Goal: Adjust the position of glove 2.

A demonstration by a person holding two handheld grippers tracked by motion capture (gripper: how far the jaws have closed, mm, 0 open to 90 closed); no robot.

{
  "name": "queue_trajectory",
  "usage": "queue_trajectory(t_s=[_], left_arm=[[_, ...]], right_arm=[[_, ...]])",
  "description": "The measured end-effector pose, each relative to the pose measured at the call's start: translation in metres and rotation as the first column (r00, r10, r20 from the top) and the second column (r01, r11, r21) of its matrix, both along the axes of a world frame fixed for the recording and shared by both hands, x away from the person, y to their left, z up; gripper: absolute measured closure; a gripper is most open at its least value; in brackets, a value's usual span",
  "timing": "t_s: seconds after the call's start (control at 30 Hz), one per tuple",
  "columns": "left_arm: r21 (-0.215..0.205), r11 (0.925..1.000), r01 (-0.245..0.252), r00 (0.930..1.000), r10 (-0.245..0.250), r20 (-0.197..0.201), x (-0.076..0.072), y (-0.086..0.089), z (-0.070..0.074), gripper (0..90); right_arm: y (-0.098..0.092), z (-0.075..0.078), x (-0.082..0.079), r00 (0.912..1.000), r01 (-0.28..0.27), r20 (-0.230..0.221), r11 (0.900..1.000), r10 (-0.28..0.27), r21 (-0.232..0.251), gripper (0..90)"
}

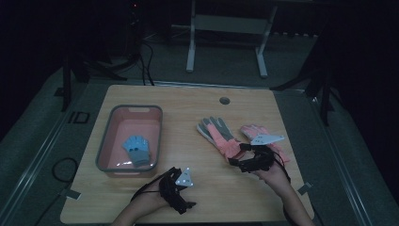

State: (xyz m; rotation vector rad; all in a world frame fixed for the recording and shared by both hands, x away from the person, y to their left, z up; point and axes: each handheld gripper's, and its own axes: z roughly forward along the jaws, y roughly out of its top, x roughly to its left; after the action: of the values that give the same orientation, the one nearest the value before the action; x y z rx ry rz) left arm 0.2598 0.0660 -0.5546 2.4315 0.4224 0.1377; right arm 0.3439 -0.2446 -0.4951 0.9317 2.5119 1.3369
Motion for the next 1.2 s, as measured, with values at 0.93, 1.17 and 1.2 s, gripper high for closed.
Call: queue_trajectory(t_s=[0.93, 1.17, 1.2], left_arm=[[0.014, 0.9997, 0.021, 0.9998, -0.021, 0.006, -0.002, 0.004, -0.003, 3.2], [-0.006, 0.9998, 0.017, 0.9998, -0.017, 0.006, -0.002, 0.005, -0.002, 3.3], [-0.013, 0.9998, 0.013, 0.9999, -0.013, 0.006, -0.003, 0.005, -0.002, 3.3]], right_arm=[[0.028, -0.009, 0.095, 0.9997, 0.024, 0.012, 0.970, -0.022, -0.241, 69.7], [0.046, -0.026, 0.115, 0.9992, -0.028, -0.037, 0.948, 0.017, -0.316, 67.7], [0.048, -0.029, 0.115, 0.9987, -0.037, -0.047, 0.945, 0.023, -0.326, 69.1]])
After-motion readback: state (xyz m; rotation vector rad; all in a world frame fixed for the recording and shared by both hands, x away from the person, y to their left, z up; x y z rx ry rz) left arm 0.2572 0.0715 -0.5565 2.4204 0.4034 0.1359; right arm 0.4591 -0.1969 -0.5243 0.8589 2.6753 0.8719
